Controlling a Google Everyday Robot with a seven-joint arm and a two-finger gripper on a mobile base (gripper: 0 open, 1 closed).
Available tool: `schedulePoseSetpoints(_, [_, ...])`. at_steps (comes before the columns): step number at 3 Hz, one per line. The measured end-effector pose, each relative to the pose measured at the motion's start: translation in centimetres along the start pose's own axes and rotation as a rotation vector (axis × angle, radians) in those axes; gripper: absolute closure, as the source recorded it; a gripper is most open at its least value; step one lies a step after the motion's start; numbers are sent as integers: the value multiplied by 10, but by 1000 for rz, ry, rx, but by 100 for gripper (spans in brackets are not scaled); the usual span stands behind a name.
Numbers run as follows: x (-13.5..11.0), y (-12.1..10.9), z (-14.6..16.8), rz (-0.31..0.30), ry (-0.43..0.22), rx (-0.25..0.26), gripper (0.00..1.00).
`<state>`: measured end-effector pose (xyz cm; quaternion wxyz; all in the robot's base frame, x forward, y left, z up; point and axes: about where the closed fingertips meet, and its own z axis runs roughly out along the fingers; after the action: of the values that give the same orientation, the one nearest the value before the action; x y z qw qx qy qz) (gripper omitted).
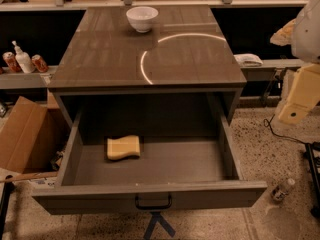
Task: Pick sponge from top drawer and place on counter
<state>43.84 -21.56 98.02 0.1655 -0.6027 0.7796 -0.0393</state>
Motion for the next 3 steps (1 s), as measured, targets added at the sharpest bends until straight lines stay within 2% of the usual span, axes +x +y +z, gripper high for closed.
schedulePoseSetpoints(1, [0, 0, 0, 0, 0, 0, 0])
schedulePoseSetpoints(2, [-15, 7, 18, 3, -49, -12, 0])
schedulePoseSetpoints(3, [-47, 19, 49, 12, -118, -51, 0])
